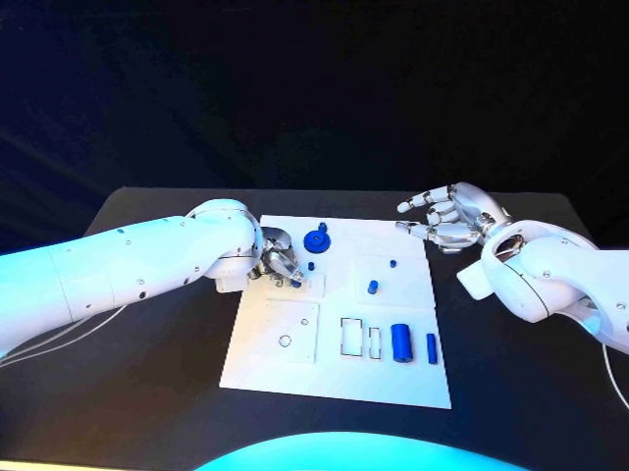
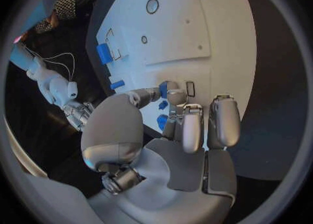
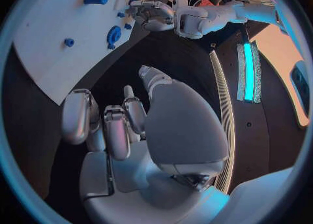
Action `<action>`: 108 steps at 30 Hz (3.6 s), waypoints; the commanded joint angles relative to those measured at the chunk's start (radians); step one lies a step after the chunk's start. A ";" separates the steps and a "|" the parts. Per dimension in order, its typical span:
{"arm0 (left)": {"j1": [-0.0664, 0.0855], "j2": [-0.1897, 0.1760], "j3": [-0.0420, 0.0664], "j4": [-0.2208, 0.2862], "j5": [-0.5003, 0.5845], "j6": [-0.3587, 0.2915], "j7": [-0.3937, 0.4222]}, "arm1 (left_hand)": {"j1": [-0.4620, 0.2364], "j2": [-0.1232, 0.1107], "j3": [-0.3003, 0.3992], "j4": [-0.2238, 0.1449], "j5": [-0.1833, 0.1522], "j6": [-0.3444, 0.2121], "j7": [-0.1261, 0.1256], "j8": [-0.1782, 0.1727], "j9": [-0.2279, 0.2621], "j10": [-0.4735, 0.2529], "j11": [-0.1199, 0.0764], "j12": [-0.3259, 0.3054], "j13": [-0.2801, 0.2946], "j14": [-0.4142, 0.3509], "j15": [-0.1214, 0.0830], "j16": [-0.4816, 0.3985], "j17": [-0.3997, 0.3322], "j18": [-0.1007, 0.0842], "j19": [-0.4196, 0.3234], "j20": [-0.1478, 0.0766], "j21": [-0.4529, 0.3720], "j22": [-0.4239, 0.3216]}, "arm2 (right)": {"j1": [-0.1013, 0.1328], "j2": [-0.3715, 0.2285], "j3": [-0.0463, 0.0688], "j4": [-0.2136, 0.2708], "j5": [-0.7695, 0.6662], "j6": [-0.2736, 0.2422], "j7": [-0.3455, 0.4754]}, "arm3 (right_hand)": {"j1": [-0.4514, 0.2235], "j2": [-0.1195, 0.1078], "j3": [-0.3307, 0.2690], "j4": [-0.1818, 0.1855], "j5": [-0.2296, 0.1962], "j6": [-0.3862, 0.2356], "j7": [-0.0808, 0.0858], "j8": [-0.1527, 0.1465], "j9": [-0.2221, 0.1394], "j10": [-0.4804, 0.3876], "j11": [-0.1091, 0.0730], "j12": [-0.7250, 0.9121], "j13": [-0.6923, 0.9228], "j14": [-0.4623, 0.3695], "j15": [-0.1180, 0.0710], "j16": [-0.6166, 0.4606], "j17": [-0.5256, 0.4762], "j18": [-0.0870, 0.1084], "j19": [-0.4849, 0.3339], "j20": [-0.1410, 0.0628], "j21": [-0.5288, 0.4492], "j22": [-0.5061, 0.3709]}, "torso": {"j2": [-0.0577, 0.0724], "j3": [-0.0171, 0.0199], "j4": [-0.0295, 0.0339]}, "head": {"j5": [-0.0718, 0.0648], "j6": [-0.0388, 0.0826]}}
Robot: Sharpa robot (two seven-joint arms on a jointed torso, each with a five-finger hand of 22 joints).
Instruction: Assemble the parts on the task board
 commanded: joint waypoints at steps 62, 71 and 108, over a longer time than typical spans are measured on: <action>0.082 0.044 0.079 -0.170 -0.045 -0.040 0.021 | 0.075 0.025 -0.416 0.140 -0.079 -0.094 0.072 -0.210 -0.099 -0.127 0.066 -0.085 -0.127 0.063 0.052 -0.042 0.160 0.005 -0.052 0.046 -0.051 -0.067 | -0.009 0.005 0.000 -0.020 0.001 0.002 0.014 | -0.010 -0.006 0.004 0.005 0.003 0.003 -0.003 0.005 0.000 -0.009 -0.002 -0.005 0.012 0.087 -0.001 -0.007 0.193 0.013 -0.008 0.000 -0.010 0.026 | 0.001 -0.0004 -0.0032 | 0.011 0.023; 0.083 0.096 0.050 -0.261 -0.051 0.009 0.019 | 0.077 0.028 -0.417 0.141 -0.079 -0.084 0.071 -0.208 -0.101 -0.127 0.066 -0.084 -0.128 0.064 0.053 -0.042 0.161 0.005 -0.052 0.047 -0.051 -0.067 | -0.009 0.005 0.000 -0.019 0.001 0.003 0.013 | -0.010 -0.006 0.004 0.005 0.003 0.003 -0.003 0.005 0.000 -0.009 -0.002 -0.005 0.012 0.087 -0.001 -0.007 0.193 0.013 -0.008 0.000 -0.010 0.026 | 0.002 -0.0003 -0.0019 | 0.008 0.020; 0.075 0.159 0.013 -0.379 0.029 0.035 0.040 | 0.099 0.047 -0.413 0.139 -0.078 -0.056 0.064 -0.204 -0.109 -0.114 0.060 -0.063 -0.108 0.067 0.049 -0.035 0.169 0.003 -0.043 0.048 -0.045 -0.053 | -0.009 0.009 0.000 -0.020 0.000 0.006 0.013 | -0.009 -0.007 0.006 0.005 0.004 0.002 -0.004 0.005 0.000 -0.009 -0.002 -0.005 0.011 0.087 -0.001 -0.008 0.192 0.013 -0.008 0.000 -0.010 0.026 | 0.000 0.0007 -0.0011 | 0.008 0.010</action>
